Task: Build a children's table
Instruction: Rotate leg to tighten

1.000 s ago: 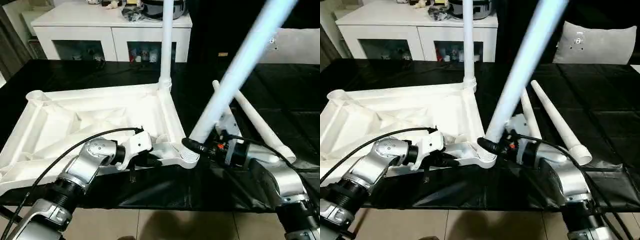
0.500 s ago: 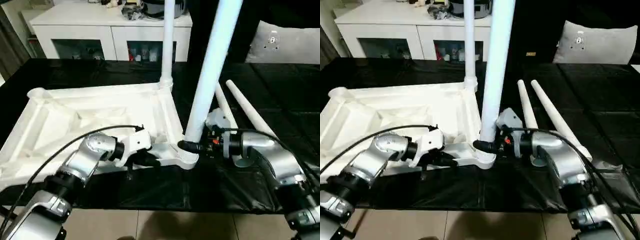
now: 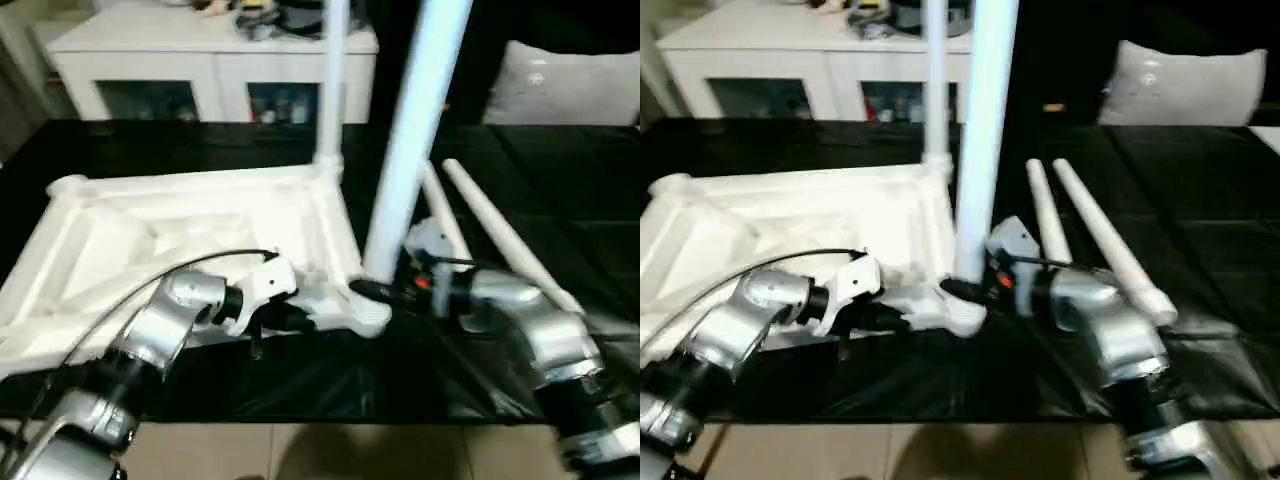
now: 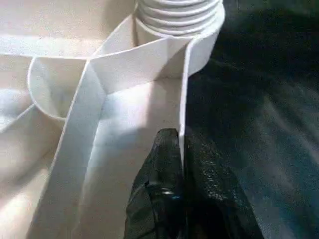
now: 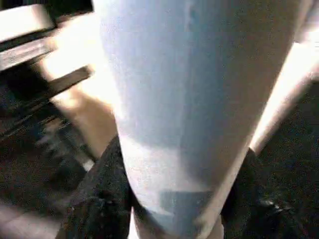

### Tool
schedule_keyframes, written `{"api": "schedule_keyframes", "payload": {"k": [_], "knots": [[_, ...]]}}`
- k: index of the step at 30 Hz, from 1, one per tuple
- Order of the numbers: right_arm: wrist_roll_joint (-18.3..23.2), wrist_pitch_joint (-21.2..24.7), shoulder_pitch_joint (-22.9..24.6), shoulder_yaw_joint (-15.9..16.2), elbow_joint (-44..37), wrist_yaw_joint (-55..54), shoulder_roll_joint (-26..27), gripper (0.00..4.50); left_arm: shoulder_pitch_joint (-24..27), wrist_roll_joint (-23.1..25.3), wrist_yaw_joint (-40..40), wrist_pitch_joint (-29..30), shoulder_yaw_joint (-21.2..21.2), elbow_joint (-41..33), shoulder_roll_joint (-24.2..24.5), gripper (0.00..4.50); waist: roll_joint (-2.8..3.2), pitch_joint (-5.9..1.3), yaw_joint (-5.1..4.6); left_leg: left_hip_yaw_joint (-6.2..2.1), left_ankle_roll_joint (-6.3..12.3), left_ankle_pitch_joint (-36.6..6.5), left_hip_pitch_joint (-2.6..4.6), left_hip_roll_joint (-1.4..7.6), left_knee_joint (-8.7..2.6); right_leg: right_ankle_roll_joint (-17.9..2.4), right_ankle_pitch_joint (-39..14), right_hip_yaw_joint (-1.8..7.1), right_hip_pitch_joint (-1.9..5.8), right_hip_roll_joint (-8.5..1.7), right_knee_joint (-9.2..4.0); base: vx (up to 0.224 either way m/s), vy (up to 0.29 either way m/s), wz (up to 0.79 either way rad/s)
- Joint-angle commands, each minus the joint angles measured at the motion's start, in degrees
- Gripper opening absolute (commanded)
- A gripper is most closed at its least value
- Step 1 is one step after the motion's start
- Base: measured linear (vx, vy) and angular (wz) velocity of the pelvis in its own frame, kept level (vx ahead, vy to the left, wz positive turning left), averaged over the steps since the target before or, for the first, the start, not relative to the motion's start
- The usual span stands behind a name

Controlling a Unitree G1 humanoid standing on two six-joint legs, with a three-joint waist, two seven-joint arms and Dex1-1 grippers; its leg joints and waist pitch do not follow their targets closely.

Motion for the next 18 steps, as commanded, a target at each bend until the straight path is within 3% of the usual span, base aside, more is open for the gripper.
{"api": "schedule_keyframes", "payload": {"k": [1, 2, 3, 4, 7, 8, 10, 11, 17, 18], "knots": [[-2.84, 6.83, 1.18, -0.65, 6.73, -9.1, 2.62, 1.88, 1.2, -0.02, 6.54, 6.32, 1.88, -5.98, -3.08, 0.0, 0.03, -1.8, -0.02, -2.16, -2.45, -22.46, 0.66, 3.65, -5.26, -9.15, -25.55, 3.15, 0.8, -5.86, -5.67, 0.0, 0.0, 0.0], [-3.11, 7.5, 0.49, -1.47, 7.62, -11.94, 4.07, 1.88, 1.62, 0.43, 8.36, 8.31, 1.91, -7.67, -4.39, 0.0, 0.14, -1.72, -0.43, -2.31, -2.73, -22.52, 0.31, 3.52, -5.41, -8.48, -26.77, 2.98, 0.87, -5.79, -5.79, 0.0, 0.0, 0.0], [-3.12, 7.53, 0.43, -1.54, 7.72, -12.15, 4.19, 1.88, 1.62, 0.45, 8.49, 8.43, 1.9, -7.78, -4.52, 0.0, 0.07, -1.73, -0.44, -2.31, -2.71, -23.31, 0.76, 3.35, -5.26, -7.39, -28.74, 2.97, 0.48, -5.77, -6.37, 0.0, 0.0, 0.0], [-3.35, 7.91, -0.62, -2.61, 9.25, -15.45, 5.96, 1.88, 1.67, 0.76, 10.5, 10.38, 1.77, -9.45, -6.56, 0.0, -0.28, -1.75, -0.67, -2.12, -2.6, -23.5, 1.02, 3.51, -5.17, -7.6, -28.9, 3.2, 0.28, -5.89, -6.49, 0.0, 0.0, 0.0], [-4.44, 8.06, -2.73, -3.42, 12.6, -20.74, 8.76, 1.88, 1.2, 2.47, 13.08, 13.03, -0.05, -12.25, -9.94, 0.0, -0.36, -1.72, -0.9, -2.17, -2.29, -22.31, 0.82, 3.25, -5.12, -6.83, -28.55, 3.08, 0.28, -5.62, -6.68, 0.0, 0.0, 0.0], [-4.68, 8.48, -3.28, -3.8, 13.26, -22.34, 9.66, 1.88, 1.12, 3.26, 13.76, 14.0, -0.9, -13.18, -10.1, 0.0, -0.74, -1.8, -0.95, -2.18, -1.95, -21.18, 0.64, 3.24, -5.19, -6.74, -27.74, 3.14, 0.38, -5.65, -6.53, 0.0, 0.0, 0.0], [-5.1, 9.1, -3.66, -3.84, 13.43, -23.37, 10.18, 1.88, 1.06, 3.4, 14.22, 14.51, -1.11, -13.56, -9.81, 0.0, -0.51, -1.81, -1.07, -2.14, -1.84, -20.7, 0.56, 3.25, -5.24, -6.73, -26.05, 3.1, 0.39, -5.49, -6.5, 0.0, 0.0, 0.0], [-5.37, 9.41, -3.78, -3.68, 13.39, -23.76, 10.26, 1.88, 1.09, 3.29, 14.52, 14.92, -1.08, -13.8, -9.71, 0.0, -0.92, -1.85, -1.17, -2.07, -1.76, -20.59, 0.49, 3.27, -5.28, -6.8, -24.65, 3.06, 0.47, -5.34, -6.46, 0.0, 0.0, 0.0], [-6.69, 7.94, -3.87, -2.74, 13.8, -23.44, 9.86, 1.88, 1.58, 4.0, 16.18, 16.58, -0.98, -15.52, -9.05, 0.0, -0.74, -2.27, -1.09, -1.72, -1.28, -16.01, 0.21, 3.35, -5.13, -9.62, -13.5, 3.09, 1.01, -5.08, -5.36, 0.0, 0.0, 0.0], [-6.69, 7.94, -3.87, -2.74, 13.8, -23.44, 9.86, 2.44, 1.58, 4.0, 16.18, 16.58, -0.98, -15.52, -9.05, 0.0, -0.73, -2.24, -1.12, -1.63, -1.2, -15.92, 0.2, 3.32, -5.1, -9.73, -13.34, 3.08, 1.0, -5.09, -5.37, 0.0, 0.0, 0.0]]}}
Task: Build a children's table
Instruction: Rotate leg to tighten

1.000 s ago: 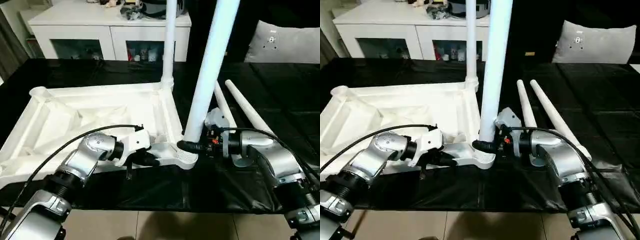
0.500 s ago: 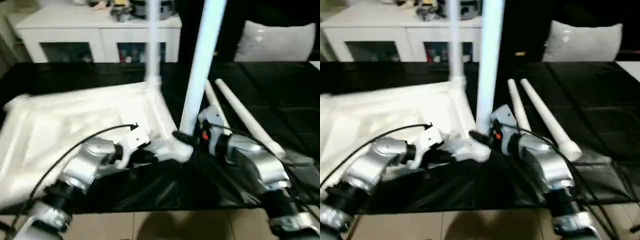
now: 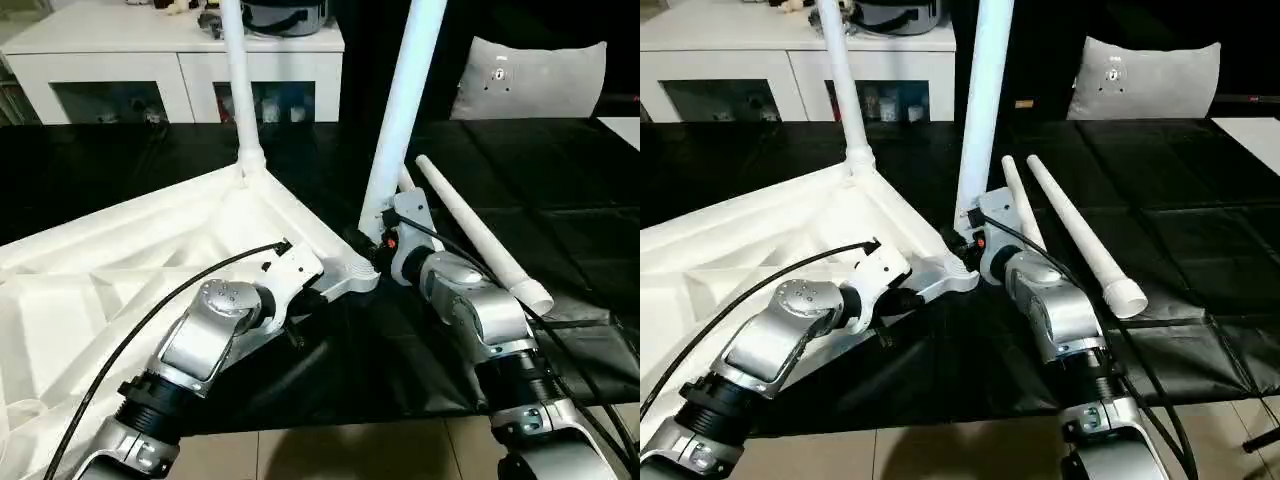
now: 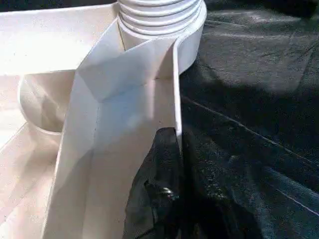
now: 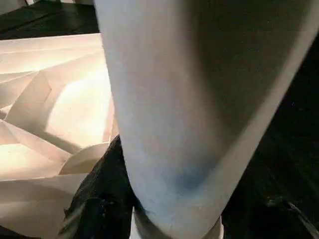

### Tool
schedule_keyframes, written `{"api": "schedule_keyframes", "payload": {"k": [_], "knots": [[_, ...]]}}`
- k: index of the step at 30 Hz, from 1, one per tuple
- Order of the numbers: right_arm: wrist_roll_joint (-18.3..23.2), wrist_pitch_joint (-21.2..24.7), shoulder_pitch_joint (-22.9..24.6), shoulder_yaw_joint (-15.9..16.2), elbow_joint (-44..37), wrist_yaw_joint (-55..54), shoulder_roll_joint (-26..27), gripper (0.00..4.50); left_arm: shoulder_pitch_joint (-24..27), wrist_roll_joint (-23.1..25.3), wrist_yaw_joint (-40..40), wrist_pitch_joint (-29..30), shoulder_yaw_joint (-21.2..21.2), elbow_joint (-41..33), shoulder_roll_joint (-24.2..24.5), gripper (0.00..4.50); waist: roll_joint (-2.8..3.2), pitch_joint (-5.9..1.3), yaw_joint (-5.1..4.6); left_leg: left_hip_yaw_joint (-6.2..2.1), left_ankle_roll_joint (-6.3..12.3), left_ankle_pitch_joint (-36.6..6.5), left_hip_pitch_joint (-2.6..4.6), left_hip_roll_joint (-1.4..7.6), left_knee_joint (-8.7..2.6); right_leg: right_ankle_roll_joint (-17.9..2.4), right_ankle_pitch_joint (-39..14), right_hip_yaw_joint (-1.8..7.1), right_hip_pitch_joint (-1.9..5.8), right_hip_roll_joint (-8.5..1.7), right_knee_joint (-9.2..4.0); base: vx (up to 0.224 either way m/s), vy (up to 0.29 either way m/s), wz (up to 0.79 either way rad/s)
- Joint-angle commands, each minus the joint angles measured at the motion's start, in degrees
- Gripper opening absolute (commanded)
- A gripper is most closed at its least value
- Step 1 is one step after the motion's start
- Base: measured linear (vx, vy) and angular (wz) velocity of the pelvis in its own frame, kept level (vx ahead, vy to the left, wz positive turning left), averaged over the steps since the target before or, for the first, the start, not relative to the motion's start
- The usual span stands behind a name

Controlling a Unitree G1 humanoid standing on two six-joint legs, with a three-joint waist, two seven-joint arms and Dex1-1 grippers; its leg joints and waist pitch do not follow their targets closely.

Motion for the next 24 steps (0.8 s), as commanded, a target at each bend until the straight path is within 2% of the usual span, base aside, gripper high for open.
{"api": "schedule_keyframes", "payload": {"k": [1, 3, 5, 9, 10, 13, 15, 16, 17, 18, 20, 21, 24], "knots": [[-1.84, 3.15, 2.94, 0.68, 7.47, -1.33, -0.42, 2.58, -0.67, -0.58, -0.58, -0.27, -1.31, -4.04, -0.38, 0.0, 0.3, -2.21, 0.5, -1.54, -0.93, -15.99, 0.16, 3.21, -4.42, -9.56, -14.33, 3.27, 1.43, -5.21, -5.25, 0.0, 0.0, 0.0], [-1.36, 1.48, 3.01, -0.09, 7.7, -0.86, -0.52, 2.67, -0.82, -0.5, -0.19, -0.37, -0.83, -3.79, -0.55, 0.0, 0.36, -2.28, 0.61, -1.51, -1.01, -16.6, 0.41, 3.27, -4.3, -9.76, -15.77, 3.32, 1.25, -5.32, -5.45, 0.0, 0.0, 0.0], [-0.75, 1.23, 3.21, -0.72, 7.28, -0.25, -0.65, 2.92, -0.9, -0.5, -0.02, -0.73, -0.44, -3.54, -0.34, 0.0, 0.28, -2.68, 0.88, -1.51, -0.87, -14.07, 0.16, 3.38, -4.19, -9.88, -12.04, 3.31, 1.62, -5.2, -4.96, 0.0, 0.0, 0.0], [0.5, 0.71, 4.61, -1.25, 4.35, 2.12, -2.08, 3.24, -1.06, -0.88, -0.85, -2.86, 0.11, -2.64, 0.97, 0.0, 0.28, -2.96, 1.53, -1.29, 0.72, -9.38, -0.16, 3.27, -3.63, -11.21, -3.31, 3.17, 1.92, -5.07, -4.19, 0.0, 0.0, 0.0], [0.74, 0.64, 5.23, -1.32, 3.21, 2.97, -2.75, 3.37, -1.1, -1.17, -1.13, -3.03, 0.25, -2.58, 1.43, 0.0, 0.14, -3.0, 1.64, -1.25, 0.97, -8.47, -0.24, 3.29, -3.58, -11.32, -1.96, 3.16, 2.0, -5.04, -4.03, 0.0, 0.0, 0.0], [1.91, -0.17, 6.81, -1.27, 0.32, 6.38, -4.55, 3.62, -1.25, -1.5, -1.91, -3.76, 0.49, -1.95, 2.61, 0.0, 0.32, -3.15, 2.18, -1.18, 2.04, -6.15, -0.31, 3.25, -3.24, -12.12, 2.11, 2.96, 2.17, -5.05, -3.54, 0.0, 0.0, 0.0], [2.42, -0.93, 7.45, -1.13, -0.92, 8.25, -5.47, 3.71, -1.33, -1.59, -2.34, -4.25, 0.58, -1.48, 3.07, 0.0, 0.28, -3.05, 2.25, -1.14, 2.48, -6.33, -0.4, 3.22, -3.21, -12.17, 1.69, 2.91, 2.22, -5.11, -3.64, 0.0, 0.0, 0.0], [3.06, -2.27, 8.28, -1.09, -2.49, 10.8, -6.78, 3.97, -1.48, -1.56, -3.18, -5.48, 0.43, -0.7, 3.86, 0.0, 0.3, -3.03, 2.39, -1.11, 2.61, -7.01, -0.37, 3.22, -3.14, -11.94, 0.71, 2.88, 2.23, -5.09, -3.84, 0.0, 0.0, 0.0], [3.18, -2.53, 8.4, -1.08, -2.74, 11.25, -6.98, 4.0, -1.49, -1.56, -3.34, -5.65, 0.39, -0.58, 3.99, 0.0, 0.27, -3.05, 2.4, -1.13, 2.58, -7.01, -0.37, 3.28, -3.15, -11.89, 0.61, 2.91, 2.29, -5.12, -3.75, 0.0, 0.0, 0.0], [4.83, -4.17, 9.63, -1.12, -5.4, 15.86, -9.0, 4.0, -1.59, -1.48, -5.19, -7.93, -0.23, 0.6, 5.34, 0.0, 0.36, -3.08, 2.45, -1.18, 2.62, -7.02, -0.36, 3.32, -3.18, -11.95, 0.59, 2.87, 2.29, -5.11, -3.69, 0.0, 0.0, 0.0], [6.16, -3.71, 10.03, -1.57, -6.63, 17.71, -9.73, 4.19, -1.57, -1.51, -6.41, -9.38, -0.66, 1.18, 6.02, 0.0, 0.27, -2.93, 2.59, -1.21, 3.23, -7.41, -0.43, 3.24, -3.19, -11.33, -0.72, 2.81, 2.36, -5.02, -3.87, 0.0, 0.0, 0.0], [7.37, -4.03, 10.52, -1.87, -8.09, 20.08, -10.74, 4.33, -1.54, -1.44, -7.88, -11.71, -1.33, 2.12, 6.95, 0.0, 0.5, -2.87, 2.63, -1.26, 3.38, -7.56, -0.48, 3.18, -3.15, -11.3, -1.62, 2.83, 2.29, -5.11, -3.97, 0.0, 0.0, 0.0], [7.6, -5.71, 11.22, -1.18, -10.62, 24.18, -13.57, 4.47, -1.55, -1.41, -11.45, -16.24, -2.76, 4.14, 9.19, 0.0, 0.6, -3.02, 2.84, -1.3, 3.4, -7.92, -0.3, 3.36, -3.08, -11.09, -2.46, 2.83, 2.21, -5.21, -4.0, 0.0, 0.0, 0.0]]}}
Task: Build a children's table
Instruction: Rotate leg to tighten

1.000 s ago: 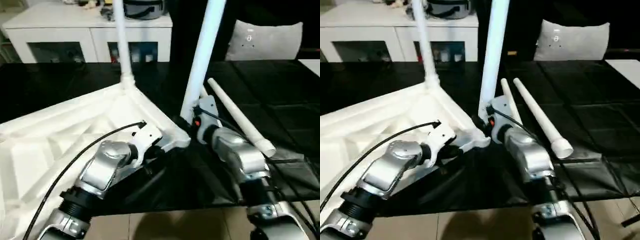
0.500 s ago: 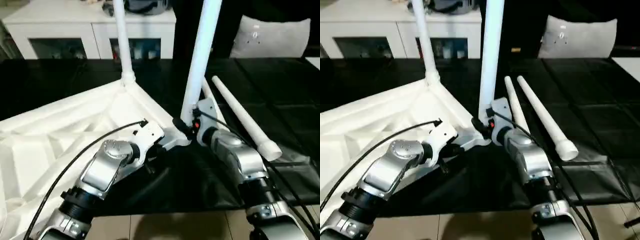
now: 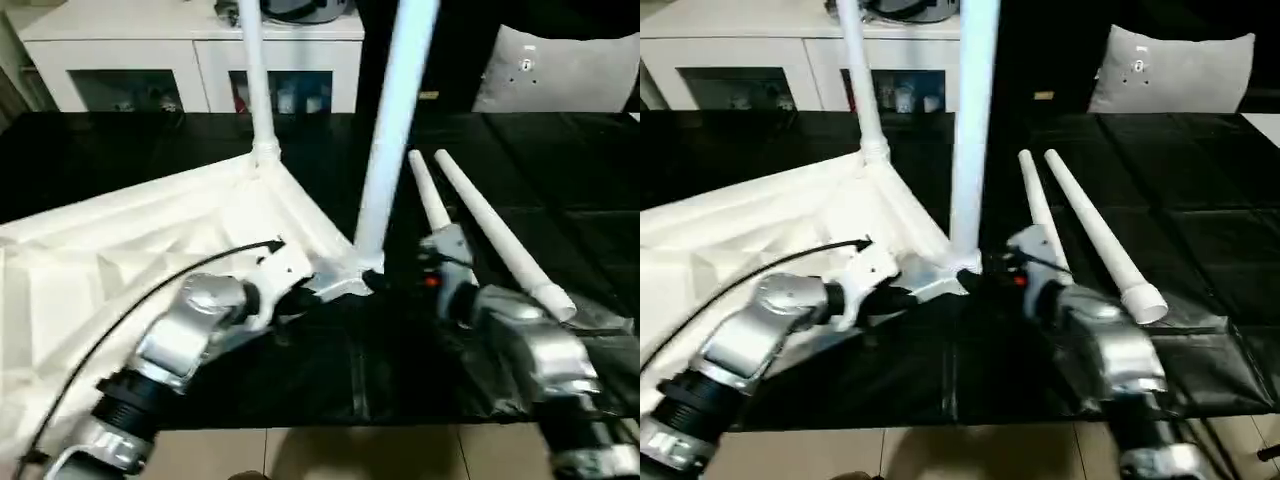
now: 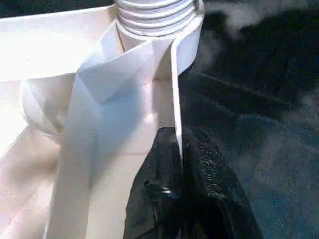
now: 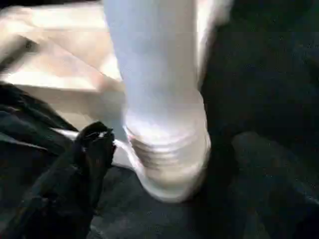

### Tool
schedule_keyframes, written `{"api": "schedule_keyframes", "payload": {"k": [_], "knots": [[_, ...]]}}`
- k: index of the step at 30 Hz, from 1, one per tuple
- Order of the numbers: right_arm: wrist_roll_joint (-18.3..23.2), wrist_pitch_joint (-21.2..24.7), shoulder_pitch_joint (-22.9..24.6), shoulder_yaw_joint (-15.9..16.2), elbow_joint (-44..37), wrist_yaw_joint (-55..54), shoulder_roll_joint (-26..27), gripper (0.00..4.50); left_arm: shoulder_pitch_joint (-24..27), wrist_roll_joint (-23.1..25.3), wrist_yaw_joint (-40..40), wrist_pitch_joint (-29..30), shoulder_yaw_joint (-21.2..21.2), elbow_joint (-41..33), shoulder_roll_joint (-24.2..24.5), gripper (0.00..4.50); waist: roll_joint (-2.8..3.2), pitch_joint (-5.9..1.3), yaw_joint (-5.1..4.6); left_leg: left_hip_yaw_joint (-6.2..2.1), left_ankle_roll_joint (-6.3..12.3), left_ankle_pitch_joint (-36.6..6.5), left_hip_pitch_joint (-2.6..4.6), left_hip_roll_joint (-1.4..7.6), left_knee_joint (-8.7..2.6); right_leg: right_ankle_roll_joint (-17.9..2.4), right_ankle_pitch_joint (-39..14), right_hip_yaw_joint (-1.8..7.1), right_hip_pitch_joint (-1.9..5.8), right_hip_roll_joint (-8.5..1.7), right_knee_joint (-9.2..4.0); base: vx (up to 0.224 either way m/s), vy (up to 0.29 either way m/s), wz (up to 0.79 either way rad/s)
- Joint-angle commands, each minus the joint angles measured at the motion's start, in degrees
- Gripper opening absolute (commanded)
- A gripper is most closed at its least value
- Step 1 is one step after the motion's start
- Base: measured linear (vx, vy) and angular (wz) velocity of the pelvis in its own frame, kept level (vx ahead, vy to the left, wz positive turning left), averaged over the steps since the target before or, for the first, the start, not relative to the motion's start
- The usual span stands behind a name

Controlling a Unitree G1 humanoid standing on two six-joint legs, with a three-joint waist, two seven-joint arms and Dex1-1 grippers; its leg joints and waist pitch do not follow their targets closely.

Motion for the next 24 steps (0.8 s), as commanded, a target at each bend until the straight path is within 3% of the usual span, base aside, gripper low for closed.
{"api": "schedule_keyframes", "payload": {"k": [1, 7, 12, 13, 17, 18, 19, 23, 24], "knots": [[0.12, -2.15, 0.32, 0.66, -2.43, 3.06, -1.63, 4.47, -1.01, 0.62, -3.45, -4.76, -2.0, 1.02, 1.73, 0.0, 0.06, -3.38, 0.4, -1.27, 3.21, -7.62, 0.7, 3.34, -3.16, -11.29, -1.75, 3.04, 2.86, -5.05, -3.87, 0.0, 0.0, 0.0], [-2.68, -7.22, 0.14, 3.94, -2.57, 8.72, -5.68, 4.47, -1.06, -0.2, -11.11, -12.23, -4.02, 2.55, 5.21, 0.0, 0.14, -3.56, 1.08, -1.16, 3.42, -6.72, 0.84, 3.39, -2.92, -12.64, 1.1, 2.96, 2.79, -5.04, -3.34, 0.0, 0.0, 0.0], [0.31, -4.95, 0.09, 5.12, -2.69, 15.33, -6.8, 4.47, -1.02, -1.63, -15.46, -13.97, -4.53, 2.38, 6.17, 0.0, 0.23, -3.51, 1.5, -1.13, 3.79, -7.94, 0.86, 3.61, -2.93, -13.29, -0.03, 2.94, 2.8, -5.15, -3.27, 0.0, 0.0, 0.0], [0.92, -4.15, 0.05, 5.16, -2.67, 15.98, -6.81, 4.21, -1.07, -1.85, -15.79, -14.27, -4.54, 2.54, 6.18, 0.0, 0.24, -3.59, 1.79, -1.15, 3.7, -7.89, 0.93, 3.65, -2.86, -13.48, -0.32, 2.95, 2.8, -5.2, -3.2, 0.0, 0.0, 0.0], [0.73, -4.77, -0.37, 6.52, -0.85, 17.68, -6.92, 4.0, -1.31, -2.06, -17.43, -15.4, -4.88, 3.43, 6.47, 0.0, 0.12, -3.56, 2.25, -1.09, 3.13, -8.43, 0.94, 3.63, -2.84, -13.49, -1.5, 2.99, 2.65, -5.3, -3.29, 0.0, 0.0, 0.0], [0.73, -4.77, -0.37, 6.52, -0.85, 17.68, -6.92, 4.0, -1.31, -2.06, -17.43, -15.4, -4.88, 3.43, 6.47, 0.0, 0.15, -3.53, 2.27, -1.11, 2.96, -8.73, 0.94, 3.62, -2.86, -13.44, -1.97, 2.98, 2.65, -5.32, -3.31, 0.0, 0.0, 0.0], [1.25, -3.97, -0.22, 7.28, -0.41, 19.55, -7.19, 3.69, -1.34, -2.09, -17.89, -15.89, -4.9, 3.8, 6.6, 0.0, 0.09, -3.57, 2.27, -1.14, 2.8, -9.0, 0.92, 3.6, -2.87, -13.29, -2.74, 2.92, 2.73, -5.31, -3.32, 0.0, 0.0, 0.0], [1.57, -2.78, -0.08, 7.81, -0.19, 21.39, -7.33, 3.61, -1.42, -2.1, -18.52, -16.38, -4.87, 4.28, 6.63, 0.0, -0.01, -3.62, 2.3, -1.14, 2.88, -8.43, 0.89, 3.63, -2.79, -12.97, -2.53, 2.97, 2.75, -5.31, -3.23, 0.0, 0.0, 0.0], [1.57, -2.56, -0.06, 7.88, -0.15, 21.52, -7.29, 3.34, -1.44, -2.11, -18.62, -16.46, -4.87, 4.36, 6.64, 0.0, 0.02, -3.62, 2.3, -1.15, 2.95, -8.27, 0.87, 3.61, -2.78, -13.0, -2.39, 2.96, 2.75, -5.27, -3.21, 0.0, 0.0, 0.0]]}}
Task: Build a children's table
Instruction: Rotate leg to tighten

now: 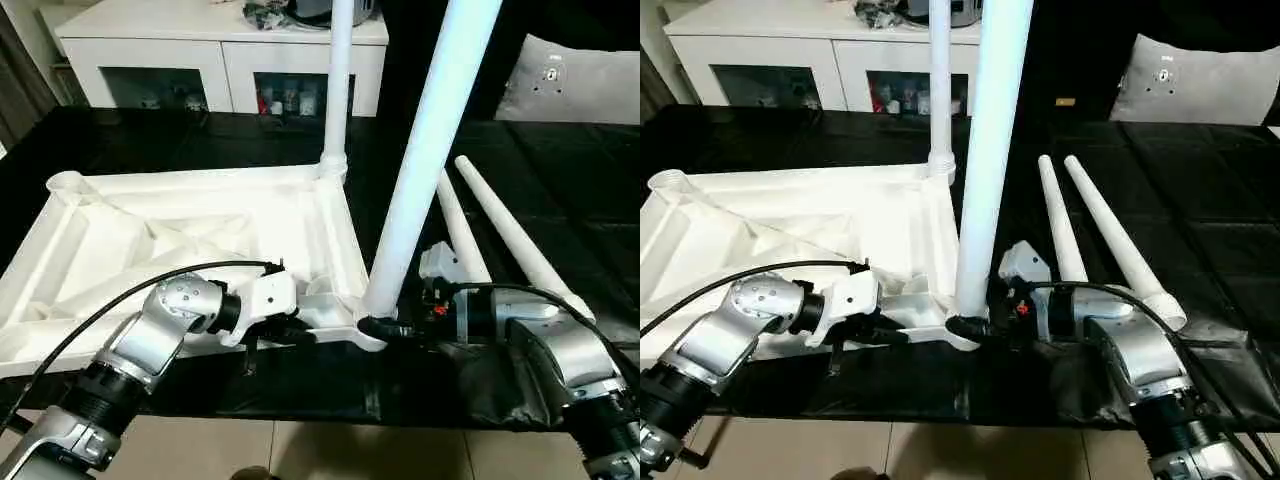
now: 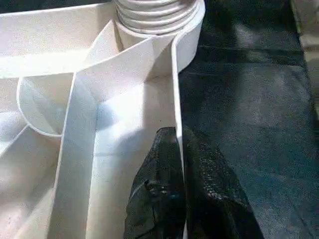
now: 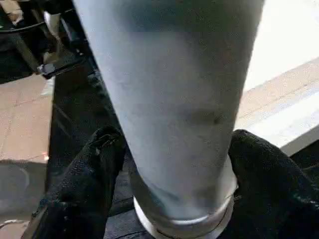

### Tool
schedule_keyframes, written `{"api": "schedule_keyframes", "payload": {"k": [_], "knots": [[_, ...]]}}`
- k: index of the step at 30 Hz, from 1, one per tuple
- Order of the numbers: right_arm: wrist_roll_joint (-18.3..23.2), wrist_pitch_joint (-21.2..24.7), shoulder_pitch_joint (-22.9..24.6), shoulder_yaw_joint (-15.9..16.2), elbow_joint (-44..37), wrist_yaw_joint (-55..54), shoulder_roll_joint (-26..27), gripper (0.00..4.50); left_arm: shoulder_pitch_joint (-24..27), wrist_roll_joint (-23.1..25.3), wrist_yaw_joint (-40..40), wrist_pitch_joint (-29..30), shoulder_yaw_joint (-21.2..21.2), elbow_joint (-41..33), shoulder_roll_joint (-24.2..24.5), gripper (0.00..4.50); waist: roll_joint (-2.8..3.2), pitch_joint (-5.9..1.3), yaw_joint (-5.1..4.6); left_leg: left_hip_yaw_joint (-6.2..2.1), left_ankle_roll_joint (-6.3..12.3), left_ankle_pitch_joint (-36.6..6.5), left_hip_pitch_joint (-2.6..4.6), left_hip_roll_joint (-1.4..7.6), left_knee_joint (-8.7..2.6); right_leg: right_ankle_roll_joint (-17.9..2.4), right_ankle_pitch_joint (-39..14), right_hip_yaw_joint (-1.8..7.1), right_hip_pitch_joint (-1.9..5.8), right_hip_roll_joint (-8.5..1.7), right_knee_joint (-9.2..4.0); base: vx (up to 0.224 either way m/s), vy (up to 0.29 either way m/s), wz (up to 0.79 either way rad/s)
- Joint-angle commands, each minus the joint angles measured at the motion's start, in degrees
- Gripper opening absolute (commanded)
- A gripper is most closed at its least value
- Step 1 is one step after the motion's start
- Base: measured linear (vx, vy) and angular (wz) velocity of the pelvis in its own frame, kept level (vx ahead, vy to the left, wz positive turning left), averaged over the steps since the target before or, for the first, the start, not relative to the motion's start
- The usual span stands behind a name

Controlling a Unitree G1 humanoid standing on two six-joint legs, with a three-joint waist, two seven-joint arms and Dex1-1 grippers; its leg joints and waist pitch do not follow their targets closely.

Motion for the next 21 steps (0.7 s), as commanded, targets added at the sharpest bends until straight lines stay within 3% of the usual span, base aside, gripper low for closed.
{"api": "schedule_keyframes", "payload": {"k": [1, 10, 18, 21], "knots": [[0.77, 1.04, -0.06, 0.61, -0.07, 1.14, -0.08, 3.25, -0.92, 0.45, -1.33, -1.18, -1.44, 0.14, 0.38, 0.0, 0.03, -3.63, -0.08, -1.11, 3.08, -8.07, 0.86, 3.57, -3.33, -12.96, -2.23, 2.99, 2.51, -5.2, -3.53, 0.0, 0.0, 0.0], [1.3, 1.67, 0.43, 0.86, 0.63, 1.83, 0.09, 2.53, -0.72, 0.26, -1.5, -1.33, -1.27, 0.67, 0.13, 0.0, 0.04, -3.62, -0.04, -1.16, 2.65, -8.89, 0.9, 3.6, -3.34, -12.99, -3.62, 2.96, 2.47, -5.29, -3.59, 0.0, 0.0, 0.0], [1.64, 3.53, 2.31, 1.39, -0.56, 1.82, 0.22, 2.42, -0.27, -0.45, -2.39, -0.14, -0.77, 0.4, -0.15, 0.0, 0.03, -3.71, 0.07, -1.15, 2.81, -8.16, 0.81, 3.52, -3.23, -12.93, -2.76, 2.94, 2.56, -5.26, -3.48, 0.0, 0.0, 0.0], [1.45, 4.22, 2.69, 1.39, -0.07, 0.31, 0.82, 2.41, -0.21, -0.76, -2.43, 0.6, -0.72, 0.2, -0.44, 0.0, 0.28, -3.68, 0.04, -1.18, 2.64, -8.89, 0.86, 3.54, -3.28, -13.04, -3.14, 2.89, 2.48, -5.23, -3.55, 0.0, 0.0, 0.0]]}}
